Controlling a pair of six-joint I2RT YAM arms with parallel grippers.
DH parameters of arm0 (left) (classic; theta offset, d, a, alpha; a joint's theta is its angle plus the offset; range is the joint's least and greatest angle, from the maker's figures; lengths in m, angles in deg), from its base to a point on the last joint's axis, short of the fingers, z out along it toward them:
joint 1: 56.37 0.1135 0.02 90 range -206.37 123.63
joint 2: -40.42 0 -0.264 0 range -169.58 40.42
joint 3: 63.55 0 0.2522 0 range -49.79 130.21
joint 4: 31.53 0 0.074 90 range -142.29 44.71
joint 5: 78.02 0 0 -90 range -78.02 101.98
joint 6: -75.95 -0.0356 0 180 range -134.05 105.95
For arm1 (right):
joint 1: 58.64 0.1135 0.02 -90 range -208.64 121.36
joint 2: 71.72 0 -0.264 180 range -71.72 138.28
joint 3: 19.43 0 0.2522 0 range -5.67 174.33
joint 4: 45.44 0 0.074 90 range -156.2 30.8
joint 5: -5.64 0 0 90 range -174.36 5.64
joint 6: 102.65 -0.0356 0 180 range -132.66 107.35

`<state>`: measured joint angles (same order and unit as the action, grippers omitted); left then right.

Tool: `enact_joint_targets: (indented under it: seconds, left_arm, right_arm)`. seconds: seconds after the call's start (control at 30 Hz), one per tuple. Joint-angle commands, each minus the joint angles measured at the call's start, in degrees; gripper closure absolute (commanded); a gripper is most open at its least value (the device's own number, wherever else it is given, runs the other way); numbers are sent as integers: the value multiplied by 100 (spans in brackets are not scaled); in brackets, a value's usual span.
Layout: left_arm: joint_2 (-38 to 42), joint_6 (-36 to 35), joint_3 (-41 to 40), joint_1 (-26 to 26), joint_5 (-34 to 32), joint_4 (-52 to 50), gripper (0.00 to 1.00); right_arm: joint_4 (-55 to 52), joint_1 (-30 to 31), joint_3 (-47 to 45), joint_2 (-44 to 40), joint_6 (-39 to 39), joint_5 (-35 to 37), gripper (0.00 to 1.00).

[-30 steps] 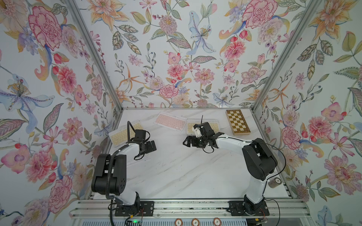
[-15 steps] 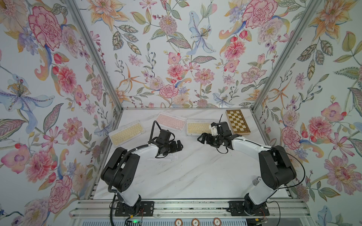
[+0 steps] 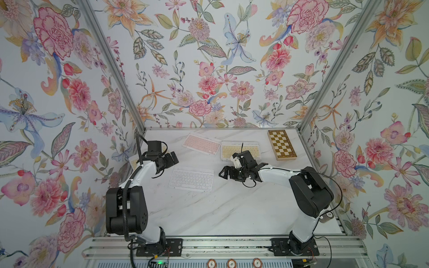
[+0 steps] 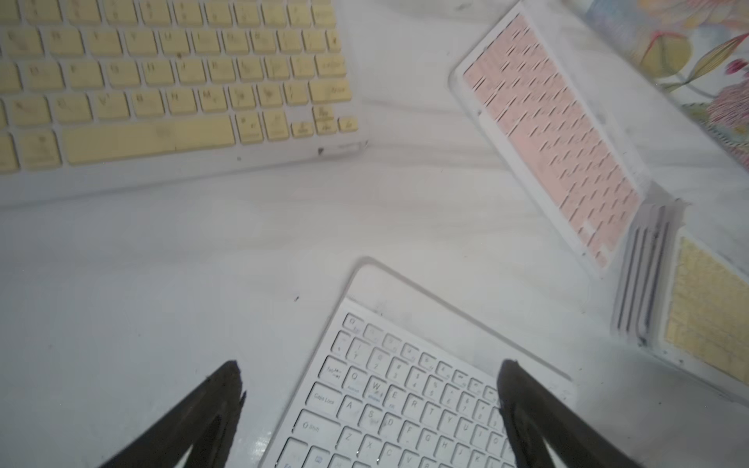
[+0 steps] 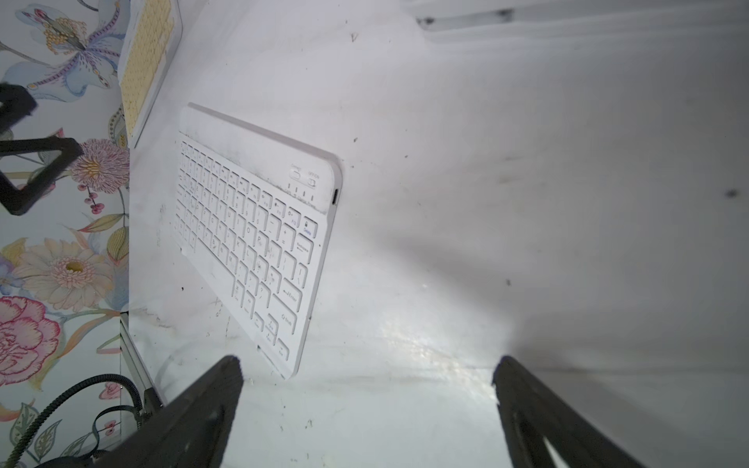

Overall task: Stack the numeric keypads
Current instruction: Move the numeric keypad to the center of the board.

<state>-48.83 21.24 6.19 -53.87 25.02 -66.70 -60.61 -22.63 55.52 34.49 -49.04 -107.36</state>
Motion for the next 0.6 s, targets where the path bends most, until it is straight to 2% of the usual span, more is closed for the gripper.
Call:
enact_joint_targets:
  seconds: [0.0, 0.07, 0.3, 0.57]
  left_arm:
    - [-290, -34, -362, -39, 105, 278, 1]
    - [-378, 37, -552, -40, 297, 541, 1]
    - [-691, 93, -677, -311, 586, 768, 1]
    - [-989, 403, -615, -1210, 910, 1042, 1]
  right_arm:
    - [281, 67, 258, 233, -263, -163, 1]
    - [394, 261, 276, 358, -380, -237, 1]
    - [602, 377, 300, 633, -680, -397, 1]
    - [1002, 145, -249, 437, -976, -692, 1]
